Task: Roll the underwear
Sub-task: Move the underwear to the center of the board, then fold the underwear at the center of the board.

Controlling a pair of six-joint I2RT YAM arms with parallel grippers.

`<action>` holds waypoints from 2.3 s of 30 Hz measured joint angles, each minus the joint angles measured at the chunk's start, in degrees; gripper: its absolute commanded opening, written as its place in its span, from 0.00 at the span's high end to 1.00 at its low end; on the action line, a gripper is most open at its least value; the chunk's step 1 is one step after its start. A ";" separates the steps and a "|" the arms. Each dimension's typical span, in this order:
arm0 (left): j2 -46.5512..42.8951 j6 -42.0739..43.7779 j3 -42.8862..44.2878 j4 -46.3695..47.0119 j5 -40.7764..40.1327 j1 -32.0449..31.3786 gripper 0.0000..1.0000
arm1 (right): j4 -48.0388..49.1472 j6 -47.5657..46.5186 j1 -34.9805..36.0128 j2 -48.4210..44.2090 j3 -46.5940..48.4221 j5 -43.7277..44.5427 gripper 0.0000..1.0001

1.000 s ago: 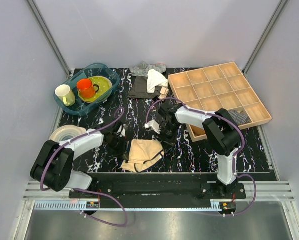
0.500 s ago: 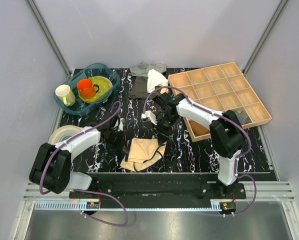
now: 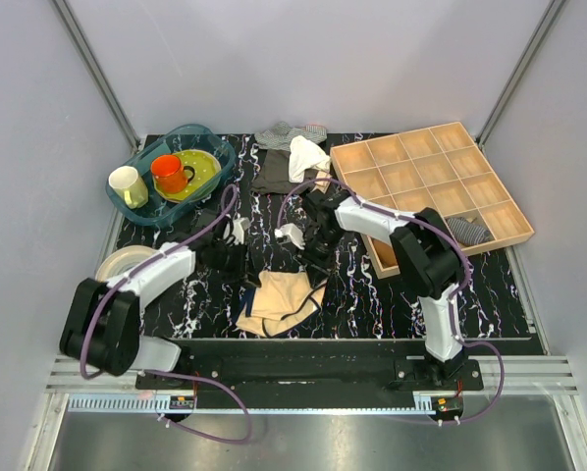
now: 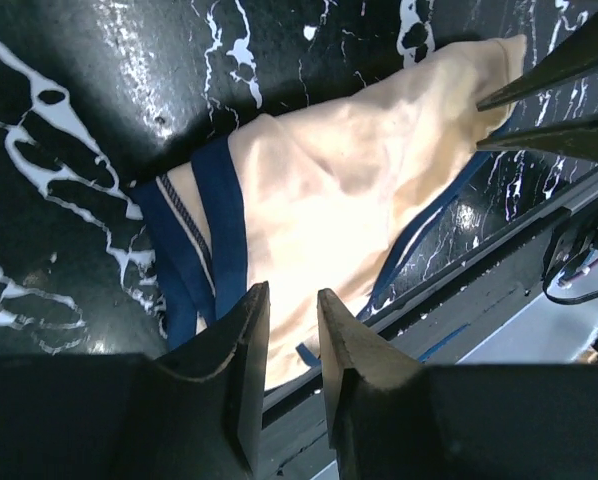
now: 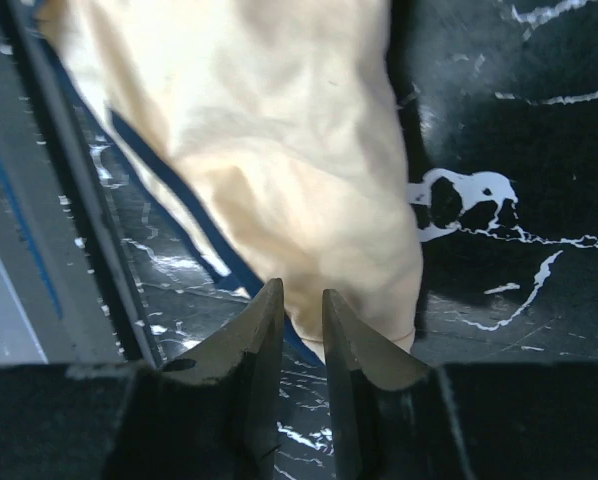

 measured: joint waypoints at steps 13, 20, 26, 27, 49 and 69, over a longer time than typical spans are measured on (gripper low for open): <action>21.84 -0.57 9.70 0.20 0.46 -1.46 0.78 | 3.80 5.38 -0.04 2.67 -0.04 9.35 0.72; 29.70 -0.74 20.50 1.33 -2.34 -0.46 0.76 | 4.24 4.28 -4.17 8.33 10.97 16.79 0.71; 34.40 -1.57 27.21 4.48 -3.45 0.46 0.74 | 5.75 0.46 -8.74 14.53 21.68 21.29 0.68; 34.45 -1.68 27.45 4.94 -3.72 0.48 0.73 | 5.97 -0.37 -9.09 15.26 22.88 21.70 0.68; -19.47 11.93 5.35 14.16 -10.78 8.20 0.01 | 1.40 -21.00 -4.90 -7.06 9.31 5.42 0.09; -36.63 20.44 -3.74 11.96 -19.65 8.35 0.01 | 25.00 -20.76 8.00 -1.31 -3.06 12.02 0.15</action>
